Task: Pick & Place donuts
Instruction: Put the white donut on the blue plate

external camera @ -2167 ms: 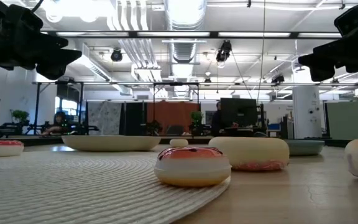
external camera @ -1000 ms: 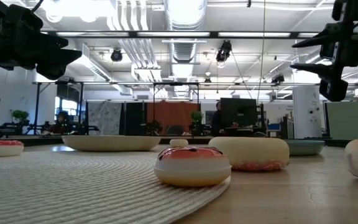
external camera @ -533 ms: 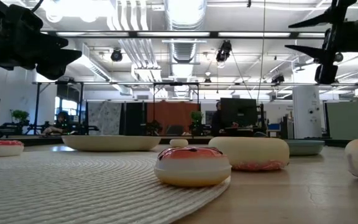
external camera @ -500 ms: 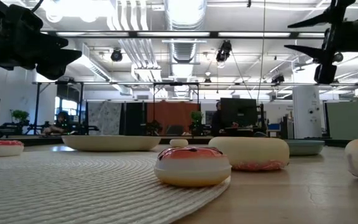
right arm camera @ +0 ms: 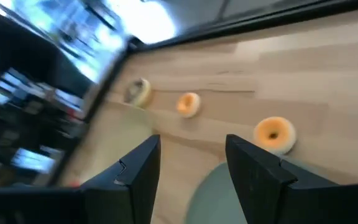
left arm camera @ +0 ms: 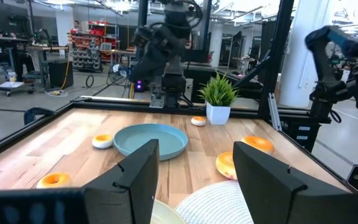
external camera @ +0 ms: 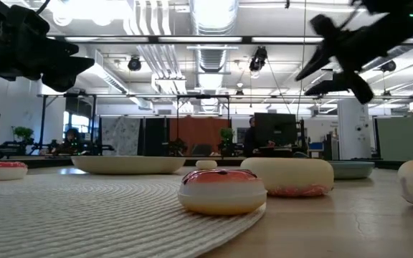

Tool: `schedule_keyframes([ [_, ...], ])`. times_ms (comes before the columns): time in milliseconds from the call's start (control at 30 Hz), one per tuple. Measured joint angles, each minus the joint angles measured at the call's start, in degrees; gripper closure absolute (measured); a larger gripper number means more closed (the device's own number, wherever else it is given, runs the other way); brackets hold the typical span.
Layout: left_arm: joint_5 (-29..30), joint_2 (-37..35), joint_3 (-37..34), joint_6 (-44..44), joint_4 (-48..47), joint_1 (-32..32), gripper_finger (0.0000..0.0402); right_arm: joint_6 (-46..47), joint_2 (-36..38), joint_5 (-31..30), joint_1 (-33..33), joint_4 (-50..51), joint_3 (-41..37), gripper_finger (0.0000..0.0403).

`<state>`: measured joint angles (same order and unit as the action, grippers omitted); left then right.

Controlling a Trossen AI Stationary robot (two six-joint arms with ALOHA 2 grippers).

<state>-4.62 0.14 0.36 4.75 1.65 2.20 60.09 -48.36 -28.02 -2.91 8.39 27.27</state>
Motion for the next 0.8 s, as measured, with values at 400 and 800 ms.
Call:
schedule_keyframes([
  [400, 0.0, 0.0, 0.0, 0.0, 0.0, 0.0, 0.0221, -17.4, -24.5, 19.7, -12.6, 33.7, 24.0, 0.0235],
  [800, 0.0, 0.0, 0.0, 0.0, 0.0, 0.0, 0.0221, -10.1, -25.3, 38.9, -10.2, 53.8, 24.3, 0.0244],
])
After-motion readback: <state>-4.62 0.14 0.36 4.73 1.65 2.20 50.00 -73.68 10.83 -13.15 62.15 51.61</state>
